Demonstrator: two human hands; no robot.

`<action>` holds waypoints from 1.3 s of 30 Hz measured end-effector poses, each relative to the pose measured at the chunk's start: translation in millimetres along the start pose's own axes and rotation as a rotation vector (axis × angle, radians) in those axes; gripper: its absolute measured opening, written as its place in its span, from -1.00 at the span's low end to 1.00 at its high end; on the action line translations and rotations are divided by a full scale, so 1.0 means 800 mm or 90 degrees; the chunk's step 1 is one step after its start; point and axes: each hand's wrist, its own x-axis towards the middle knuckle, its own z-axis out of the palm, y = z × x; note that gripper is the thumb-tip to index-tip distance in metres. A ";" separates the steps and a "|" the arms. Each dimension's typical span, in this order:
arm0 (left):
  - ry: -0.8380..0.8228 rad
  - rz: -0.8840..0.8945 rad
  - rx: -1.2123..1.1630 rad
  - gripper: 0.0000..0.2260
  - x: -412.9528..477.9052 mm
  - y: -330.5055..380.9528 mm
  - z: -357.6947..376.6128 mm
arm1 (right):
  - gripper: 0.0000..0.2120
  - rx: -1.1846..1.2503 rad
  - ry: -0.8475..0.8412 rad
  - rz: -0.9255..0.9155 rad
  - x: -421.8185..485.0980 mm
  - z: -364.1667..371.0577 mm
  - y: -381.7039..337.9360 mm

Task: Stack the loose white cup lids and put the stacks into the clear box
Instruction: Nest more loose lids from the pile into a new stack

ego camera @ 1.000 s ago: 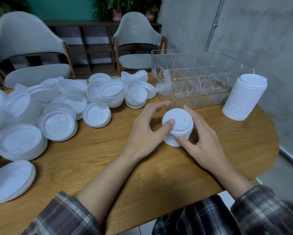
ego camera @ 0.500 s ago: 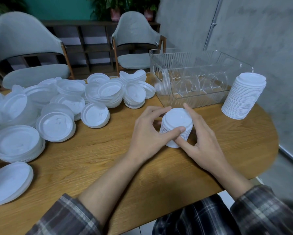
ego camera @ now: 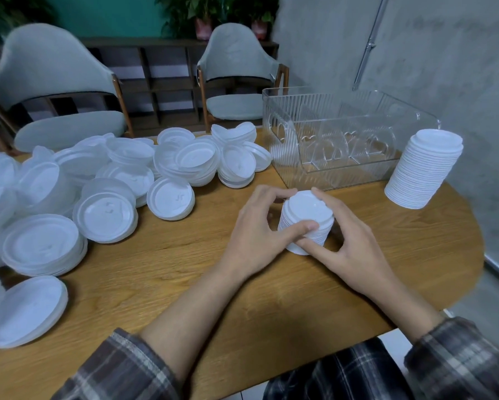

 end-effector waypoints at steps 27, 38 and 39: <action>0.047 0.204 0.701 -0.71 0.044 -0.062 -0.047 | -0.19 0.026 0.020 0.050 0.017 0.009 -0.002; 0.152 -0.034 0.049 -0.78 -0.009 -0.010 -0.070 | -0.27 0.037 0.056 0.044 0.017 0.011 -0.015; 0.173 -0.082 -0.013 -0.77 -0.007 -0.005 -0.072 | -0.28 0.038 0.062 0.044 0.019 0.013 -0.016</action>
